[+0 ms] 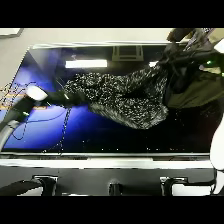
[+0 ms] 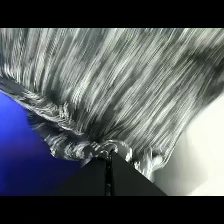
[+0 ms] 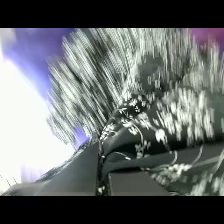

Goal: Fold the clothes and pants, and hang the long-sleeved shirts on hangers.

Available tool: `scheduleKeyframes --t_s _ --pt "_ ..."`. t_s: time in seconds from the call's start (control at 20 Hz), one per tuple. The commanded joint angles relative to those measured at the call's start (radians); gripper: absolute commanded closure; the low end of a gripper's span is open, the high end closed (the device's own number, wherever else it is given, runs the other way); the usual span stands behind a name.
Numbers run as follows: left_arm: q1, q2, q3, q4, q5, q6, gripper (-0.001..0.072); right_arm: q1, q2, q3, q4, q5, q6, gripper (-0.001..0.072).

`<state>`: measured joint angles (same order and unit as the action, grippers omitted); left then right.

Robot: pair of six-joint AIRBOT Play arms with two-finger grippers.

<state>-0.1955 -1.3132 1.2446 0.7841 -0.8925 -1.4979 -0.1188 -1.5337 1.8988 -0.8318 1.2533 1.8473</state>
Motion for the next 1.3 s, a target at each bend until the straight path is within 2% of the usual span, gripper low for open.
scheduleKeyframes --t_s 0.0,0.2,0.4,0.55,0.7,0.85,1.0,1.15,1.25 --pt "0.091 0.099 0.348 0.118 -0.042 0.002 0.0691 -0.060 0.132 0.001 0.035 -0.256 0.005 0.0685" --pt "0.150 0.225 0.644 0.126 -0.030 0.003 0.0690 -0.164 0.377 0.001 0.039 -0.396 -0.023 0.0685" --pt "0.188 0.407 0.705 0.136 0.071 0.001 0.0690 -0.210 0.661 0.001 0.010 -0.415 -0.179 0.0685" --pt "0.202 0.530 0.705 0.270 0.070 -0.093 0.0690 -0.210 0.830 0.001 -0.055 -0.439 -0.232 0.0685" --pt "0.202 0.615 0.705 0.408 0.074 -0.198 0.0690 -0.210 0.937 0.001 -0.165 -0.536 -0.175 0.0685" --pt "0.202 0.644 0.705 0.476 0.075 -0.217 0.0690 -0.210 0.953 0.001 -0.221 -0.608 -0.098 0.0685" --pt "0.202 0.613 0.702 0.477 0.095 -0.216 0.0690 -0.210 0.903 0.001 -0.220 -0.596 -0.082 0.0685" --pt "0.202 0.515 0.684 0.477 0.157 -0.216 0.0690 -0.210 0.777 0.001 -0.210 -0.541 -0.035 0.0685" --pt "0.200 0.402 0.681 0.477 0.164 -0.207 0.0690 -0.208 0.654 0.001 -0.128 -0.484 -0.021 0.0685"
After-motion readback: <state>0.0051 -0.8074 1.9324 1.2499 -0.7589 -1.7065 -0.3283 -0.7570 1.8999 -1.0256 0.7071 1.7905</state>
